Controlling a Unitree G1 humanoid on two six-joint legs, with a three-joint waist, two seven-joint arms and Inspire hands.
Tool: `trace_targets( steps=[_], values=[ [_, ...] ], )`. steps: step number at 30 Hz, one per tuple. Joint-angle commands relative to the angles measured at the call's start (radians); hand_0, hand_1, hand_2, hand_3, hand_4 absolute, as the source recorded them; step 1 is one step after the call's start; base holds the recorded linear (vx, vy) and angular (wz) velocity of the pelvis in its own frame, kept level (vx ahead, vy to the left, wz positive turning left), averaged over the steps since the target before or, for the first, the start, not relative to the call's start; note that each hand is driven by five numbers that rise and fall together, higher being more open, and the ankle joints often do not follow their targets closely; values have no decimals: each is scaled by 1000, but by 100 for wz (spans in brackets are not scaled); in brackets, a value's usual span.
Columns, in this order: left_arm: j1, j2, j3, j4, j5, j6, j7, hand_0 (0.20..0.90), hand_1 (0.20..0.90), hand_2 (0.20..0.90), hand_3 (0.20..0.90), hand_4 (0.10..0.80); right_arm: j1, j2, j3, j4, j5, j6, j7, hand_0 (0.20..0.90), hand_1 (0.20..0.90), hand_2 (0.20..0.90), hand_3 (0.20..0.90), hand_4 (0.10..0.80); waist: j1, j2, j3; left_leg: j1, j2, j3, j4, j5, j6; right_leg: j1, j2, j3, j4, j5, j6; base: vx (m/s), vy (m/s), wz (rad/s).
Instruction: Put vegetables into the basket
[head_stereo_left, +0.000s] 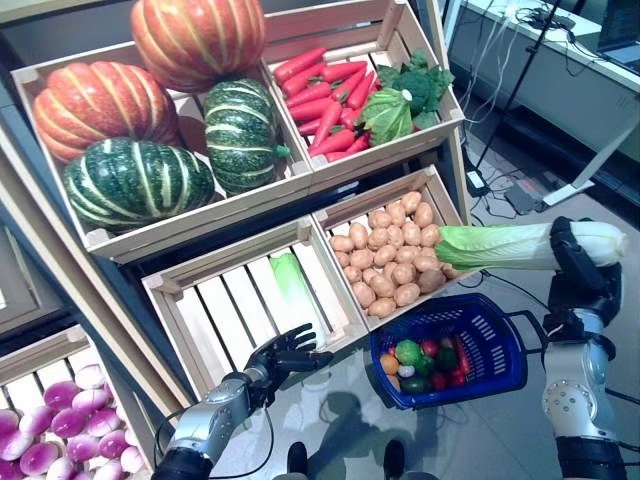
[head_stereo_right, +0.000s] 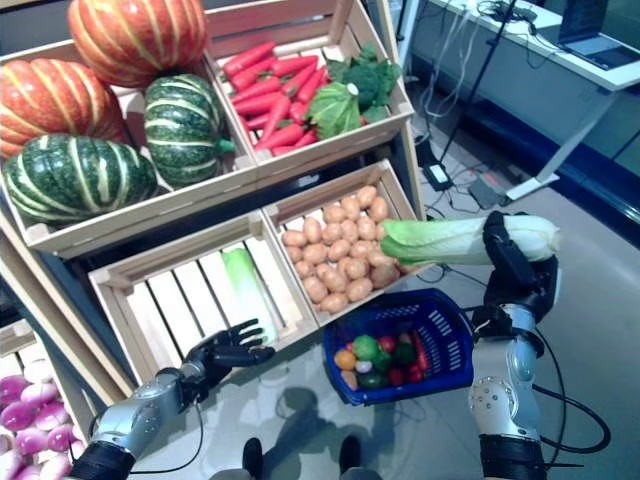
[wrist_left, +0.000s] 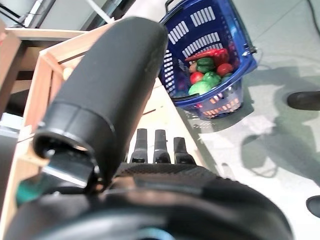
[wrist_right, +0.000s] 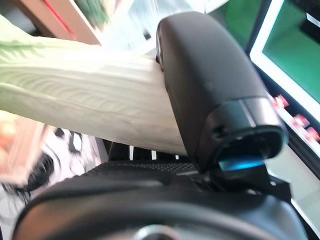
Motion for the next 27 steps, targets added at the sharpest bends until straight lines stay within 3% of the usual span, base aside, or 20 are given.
trace_targets(
  steps=[1,14,22,27],
  values=[
    [-87,57,20,-58,-82,-110,-10,900,900,900,900,800,-107,-88,-119,-47,-57,-194,-83,300,300,300,300,400,-14,-21,-4,-17,5,-17,2,-47,0,40,-14,20,6,-21,7,-135,-20,-8],
    [-248,74,-28,-151,-193,-216,40,900,900,900,900,800,-227,-114,-59,91,-30,-322,-170,300,300,300,300,400,-12,6,205,-153,-18,-35,25,1,1,-106,2,25,98,-28,-17,-182,-32,-5],
    [-361,78,-70,-200,-218,-285,57,900,900,900,900,800,-329,-101,21,223,50,-377,-86,300,300,300,300,400,4,24,323,-313,-38,-66,137,6,-17,-215,-8,-8,180,-45,-23,-143,-32,7],
    [-447,102,-86,-224,-258,-312,31,900,900,900,900,800,-437,-138,63,333,20,-364,-115,300,300,300,300,400,22,33,328,-474,-56,-74,210,5,-21,-365,-18,-33,255,-55,-20,-150,-82,7]
  ],
)
